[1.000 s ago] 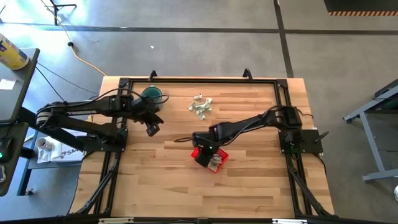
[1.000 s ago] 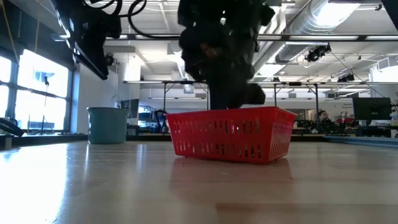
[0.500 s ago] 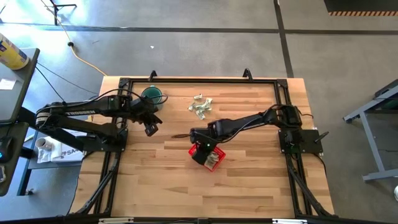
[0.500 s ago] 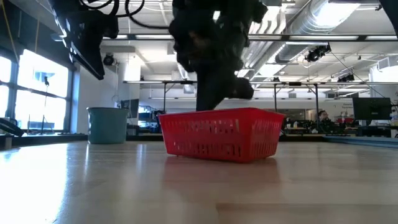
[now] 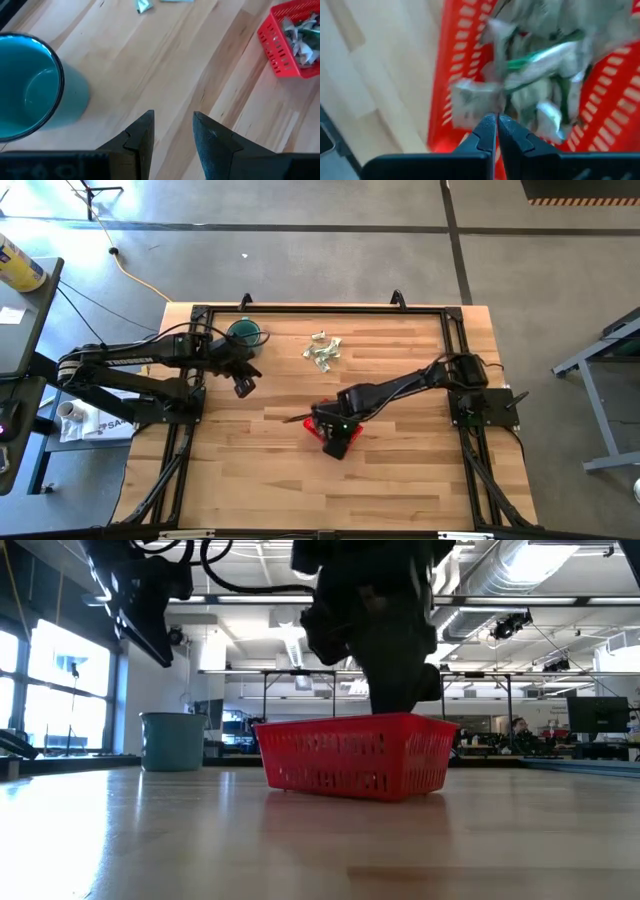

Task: Pick and place Stevia / Truvia into bins
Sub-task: Put the light green stevia packet into the bin

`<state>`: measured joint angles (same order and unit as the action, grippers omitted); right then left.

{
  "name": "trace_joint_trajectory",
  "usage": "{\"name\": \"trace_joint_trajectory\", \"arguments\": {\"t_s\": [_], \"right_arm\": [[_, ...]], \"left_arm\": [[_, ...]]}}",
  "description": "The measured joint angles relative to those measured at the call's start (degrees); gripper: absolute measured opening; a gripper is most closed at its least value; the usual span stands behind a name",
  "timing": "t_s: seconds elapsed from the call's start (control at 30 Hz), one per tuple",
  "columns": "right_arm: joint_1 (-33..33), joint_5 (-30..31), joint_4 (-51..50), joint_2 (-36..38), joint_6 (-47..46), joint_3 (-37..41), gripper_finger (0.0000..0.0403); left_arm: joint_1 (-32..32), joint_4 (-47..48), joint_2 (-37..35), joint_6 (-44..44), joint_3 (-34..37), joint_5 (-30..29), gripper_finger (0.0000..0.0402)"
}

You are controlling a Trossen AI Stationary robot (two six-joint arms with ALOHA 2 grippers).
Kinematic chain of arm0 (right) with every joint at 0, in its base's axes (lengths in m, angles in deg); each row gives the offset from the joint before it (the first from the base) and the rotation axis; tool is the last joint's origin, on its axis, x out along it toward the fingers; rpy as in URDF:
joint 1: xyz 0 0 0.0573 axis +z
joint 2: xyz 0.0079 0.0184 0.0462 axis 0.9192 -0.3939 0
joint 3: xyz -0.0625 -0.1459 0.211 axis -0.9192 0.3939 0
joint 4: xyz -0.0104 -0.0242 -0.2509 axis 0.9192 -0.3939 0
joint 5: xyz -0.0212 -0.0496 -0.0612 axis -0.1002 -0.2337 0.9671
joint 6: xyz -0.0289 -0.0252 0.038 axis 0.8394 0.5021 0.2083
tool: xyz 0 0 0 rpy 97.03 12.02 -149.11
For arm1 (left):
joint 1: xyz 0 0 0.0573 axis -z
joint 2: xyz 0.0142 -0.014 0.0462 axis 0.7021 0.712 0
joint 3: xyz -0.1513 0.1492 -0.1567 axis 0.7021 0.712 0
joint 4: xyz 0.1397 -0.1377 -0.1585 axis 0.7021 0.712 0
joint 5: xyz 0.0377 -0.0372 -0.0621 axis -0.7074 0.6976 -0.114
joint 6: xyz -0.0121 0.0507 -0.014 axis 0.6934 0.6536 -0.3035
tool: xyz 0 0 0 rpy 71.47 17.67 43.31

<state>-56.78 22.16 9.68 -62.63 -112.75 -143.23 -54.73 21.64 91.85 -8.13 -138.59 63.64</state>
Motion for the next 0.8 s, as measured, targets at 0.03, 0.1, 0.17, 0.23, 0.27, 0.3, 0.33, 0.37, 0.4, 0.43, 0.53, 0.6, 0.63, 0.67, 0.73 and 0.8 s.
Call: {"name": "trace_joint_trajectory", "arguments": {"t_s": [0.03, 0.1, 0.17, 0.23, 0.27, 0.3, 0.33, 0.37, 0.4, 0.43, 0.53, 0.6, 0.63, 0.67, 0.73, 0.8], "right_arm": [[0.4, 0.3, -0.3, 0.6, 0.0, 0.1, 0.0011], [1.2, 2.7, -0.4, 2.9, -0.1, 0.1, 0.0011], [1.9, 6.5, -0.5, 6.0, -0.6, 0.0, 0.0011], [2.0, 12.2, -1.7, 8.8, -1.7, 0.0, 0.0013], [2.0, 15.6, -2.9, 10.2, -2.1, 0.0, 0.0014], [1.9, 18.9, -4.3, 11.5, -2.6, 0.0, 0.0016], [1.5, 21.9, -5.6, 12.8, -3.2, 0.0, 0.0020], [1.1, 24.1, -7.3, 14.0, -4.1, 0.0, 0.0025], [0.6, 25.9, -9.2, 15.0, -5.1, 0.0, 0.0031], [0.1, 27.1, -10.9, 15.9, -5.8, 0.0, 0.0039], [-1.6, 29.6, -15.1, 17.7, -6.6, 0.0, 0.0074], [-2.6, 30.1, -17.1, 18.5, -6.6, 0.0, 0.0105], [-3.1, 30.0, -17.9, 18.7, -6.6, 0.0, 0.0122], [-3.5, 30.0, -18.9, 18.7, -6.6, 0.0, 0.0140], [-4.1, 30.1, -20.6, 18.7, -6.8, 0.0, 0.0176], [-4.8, 30.5, -22.5, 18.6, -7.1, 0.0, 0.0210]], "left_arm": [[0.0, -0.5, 0.0, 0.0, 0.0, 0.0, 0.0168], [0.0, -1.9, 0.0, 0.5, 0.0, 0.4, 0.0168], [0.0, -4.8, 0.1, 1.7, 0.0, 1.8, 0.0168], [0.0, -8.5, 0.7, 2.7, 0.0, 3.5, 0.0168], [0.0, -10.5, 1.2, 3.1, 0.0, 4.4, 0.0168], [-0.1, -12.5, 2.1, 3.7, 0.0, 5.2, 0.0168], [-0.5, -14.6, 3.2, 4.4, 0.0, 5.8, 0.0168], [-1.2, -16.9, 4.6, 4.8, 0.0, 6.4, 0.0168], [-2.0, -18.7, 6.3, 4.9, 0.0, 7.1, 0.0168], [-3.1, -20.4, 8.3, 4.7, 0.0, 8.1, 0.0168], [-6.0, -25.6, 15.4, 4.4, 0.0, 9.5, 0.0168], [-7.5, -26.0, 20.8, 4.3, -1.0, 9.6, 0.0172], [-8.1, -25.8, 23.8, 4.1, -2.2, 9.6, 0.0177], [-8.7, -25.3, 26.6, 4.1, -3.6, 9.6, 0.0185], [-9.7, -23.0, 31.8, 4.1, -7.1, 9.3, 0.0205], [-10.6, -21.1, 36.5, 4.1, -11.4, 9.0, 0.0228]]}}
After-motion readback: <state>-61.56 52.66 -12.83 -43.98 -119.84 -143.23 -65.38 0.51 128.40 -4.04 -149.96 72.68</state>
